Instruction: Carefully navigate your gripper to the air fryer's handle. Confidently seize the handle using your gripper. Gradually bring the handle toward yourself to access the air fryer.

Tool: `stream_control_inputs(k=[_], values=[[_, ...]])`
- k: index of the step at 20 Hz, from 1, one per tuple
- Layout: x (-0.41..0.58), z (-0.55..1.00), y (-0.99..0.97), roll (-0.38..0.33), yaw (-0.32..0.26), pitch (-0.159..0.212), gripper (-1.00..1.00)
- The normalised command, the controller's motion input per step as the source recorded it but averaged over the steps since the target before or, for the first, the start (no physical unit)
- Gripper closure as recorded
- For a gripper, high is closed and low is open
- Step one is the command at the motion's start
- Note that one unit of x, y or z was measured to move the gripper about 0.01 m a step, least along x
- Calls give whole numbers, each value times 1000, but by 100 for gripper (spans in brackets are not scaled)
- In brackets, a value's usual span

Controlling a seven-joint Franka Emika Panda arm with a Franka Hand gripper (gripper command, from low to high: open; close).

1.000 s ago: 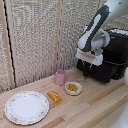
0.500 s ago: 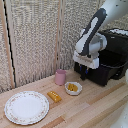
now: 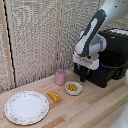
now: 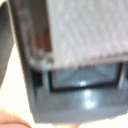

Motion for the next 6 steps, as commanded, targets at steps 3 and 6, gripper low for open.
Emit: stream_control_inputs(k=[3, 6], values=[[134, 1000, -35, -3, 34, 1, -100], [208, 881, 0, -74, 2, 54, -100]])
